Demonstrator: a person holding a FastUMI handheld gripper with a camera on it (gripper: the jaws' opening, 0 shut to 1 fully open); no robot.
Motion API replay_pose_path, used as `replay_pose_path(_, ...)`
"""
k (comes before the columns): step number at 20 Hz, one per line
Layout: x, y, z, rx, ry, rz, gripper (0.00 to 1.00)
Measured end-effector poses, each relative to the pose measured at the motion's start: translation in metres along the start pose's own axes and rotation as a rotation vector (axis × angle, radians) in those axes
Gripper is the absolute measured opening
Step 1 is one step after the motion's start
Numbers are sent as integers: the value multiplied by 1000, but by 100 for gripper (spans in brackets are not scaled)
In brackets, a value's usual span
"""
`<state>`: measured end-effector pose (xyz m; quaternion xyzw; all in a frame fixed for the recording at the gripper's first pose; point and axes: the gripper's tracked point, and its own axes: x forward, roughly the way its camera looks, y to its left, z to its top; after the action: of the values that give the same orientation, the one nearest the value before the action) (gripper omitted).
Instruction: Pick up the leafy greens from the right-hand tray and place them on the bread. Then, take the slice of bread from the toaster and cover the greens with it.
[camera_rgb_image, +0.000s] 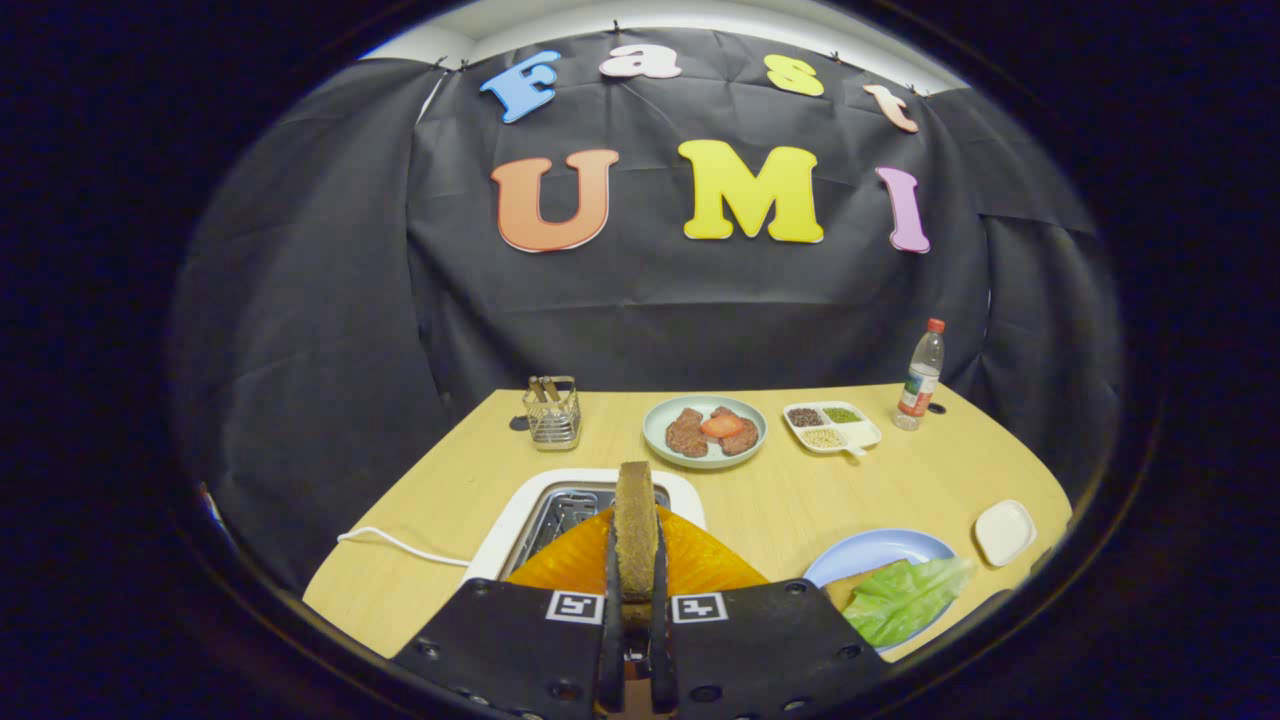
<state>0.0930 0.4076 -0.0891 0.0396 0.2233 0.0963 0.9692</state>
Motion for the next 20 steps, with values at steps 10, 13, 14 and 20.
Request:
replay_pose_path(10,-40,2,52,58,-111,110,2)
replay_pose_path(13,-60,-11,77,103,-166,144,2)
replay_pose_path(14,-67,-18,83,117,-183,151,2)
replay_pose_path(20,-87,-81,88,156,-240,122,2)
